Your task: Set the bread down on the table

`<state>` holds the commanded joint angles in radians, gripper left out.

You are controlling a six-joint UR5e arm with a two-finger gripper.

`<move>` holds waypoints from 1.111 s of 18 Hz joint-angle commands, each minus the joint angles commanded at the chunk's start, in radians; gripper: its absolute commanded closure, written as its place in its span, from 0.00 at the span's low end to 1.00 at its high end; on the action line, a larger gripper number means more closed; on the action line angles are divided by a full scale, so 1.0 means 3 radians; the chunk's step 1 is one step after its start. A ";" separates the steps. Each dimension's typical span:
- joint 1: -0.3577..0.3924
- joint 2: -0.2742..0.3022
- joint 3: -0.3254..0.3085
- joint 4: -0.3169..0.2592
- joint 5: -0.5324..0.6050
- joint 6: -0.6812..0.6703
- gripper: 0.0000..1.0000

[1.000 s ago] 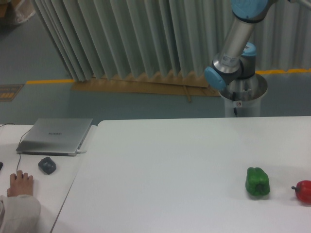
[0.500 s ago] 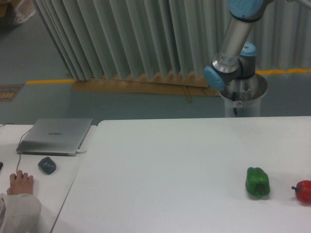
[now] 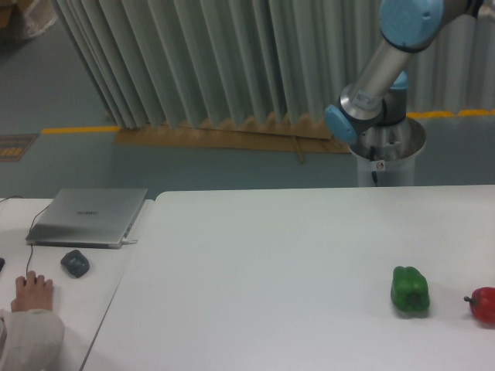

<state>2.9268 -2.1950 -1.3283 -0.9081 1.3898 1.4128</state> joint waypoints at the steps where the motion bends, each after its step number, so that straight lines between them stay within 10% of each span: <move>1: 0.0000 0.0000 -0.0026 -0.0020 0.0025 -0.0046 0.00; 20: -0.0015 0.0005 0.0035 -0.0005 0.0097 -0.0312 0.00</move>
<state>2.9222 -2.1935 -1.3178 -0.9097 1.4189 1.3192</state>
